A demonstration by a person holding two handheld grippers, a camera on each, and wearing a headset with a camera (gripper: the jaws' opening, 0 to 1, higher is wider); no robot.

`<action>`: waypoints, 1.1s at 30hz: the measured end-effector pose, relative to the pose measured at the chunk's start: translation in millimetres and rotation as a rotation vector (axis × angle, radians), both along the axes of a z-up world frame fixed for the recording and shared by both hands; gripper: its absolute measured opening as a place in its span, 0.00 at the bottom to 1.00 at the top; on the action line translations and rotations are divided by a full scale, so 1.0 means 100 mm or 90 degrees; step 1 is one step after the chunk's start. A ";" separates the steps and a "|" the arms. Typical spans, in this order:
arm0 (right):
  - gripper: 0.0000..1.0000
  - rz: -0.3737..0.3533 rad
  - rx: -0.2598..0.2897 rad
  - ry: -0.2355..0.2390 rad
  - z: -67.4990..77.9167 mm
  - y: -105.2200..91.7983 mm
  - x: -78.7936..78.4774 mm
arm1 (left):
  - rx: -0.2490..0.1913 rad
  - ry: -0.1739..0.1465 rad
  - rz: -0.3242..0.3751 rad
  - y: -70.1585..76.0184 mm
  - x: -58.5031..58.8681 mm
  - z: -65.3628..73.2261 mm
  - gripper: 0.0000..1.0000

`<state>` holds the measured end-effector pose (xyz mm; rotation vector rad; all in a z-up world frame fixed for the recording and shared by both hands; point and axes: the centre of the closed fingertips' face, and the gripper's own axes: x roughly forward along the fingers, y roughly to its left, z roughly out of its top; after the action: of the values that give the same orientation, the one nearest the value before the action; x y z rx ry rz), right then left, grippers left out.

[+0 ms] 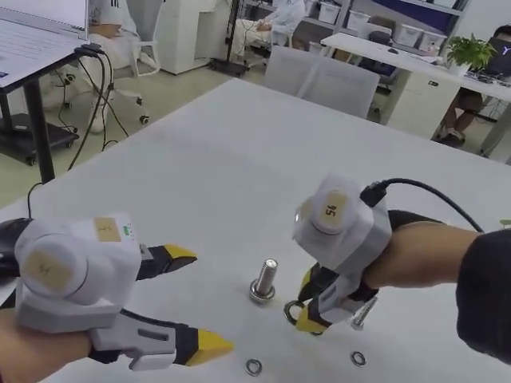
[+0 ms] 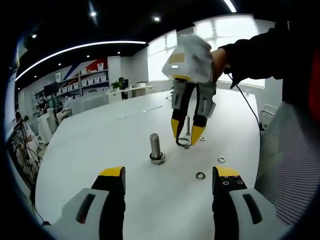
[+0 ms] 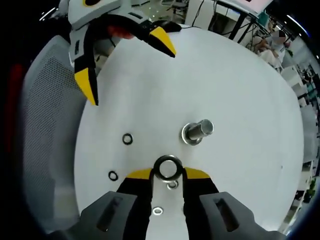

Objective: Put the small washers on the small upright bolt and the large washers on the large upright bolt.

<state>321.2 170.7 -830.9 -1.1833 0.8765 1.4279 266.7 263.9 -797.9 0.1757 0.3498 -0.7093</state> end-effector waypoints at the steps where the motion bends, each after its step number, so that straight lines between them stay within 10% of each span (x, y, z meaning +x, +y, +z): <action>1: 0.24 -0.001 0.002 -0.003 0.03 -0.01 0.00 | 0.000 0.000 0.000 0.00 0.00 0.00 0.70; 19: 0.24 0.019 0.032 -0.064 0.52 0.13 0.14 | -0.002 -0.002 -0.007 -0.03 0.02 0.01 0.70; 33: 0.24 0.047 0.049 -0.076 0.59 0.45 0.21 | -0.005 -0.002 -0.002 0.00 0.02 0.00 0.69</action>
<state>342.4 215.8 -772.0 -1.2405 0.6961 1.4216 268.2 264.1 -797.8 0.1703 0.3439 -0.7136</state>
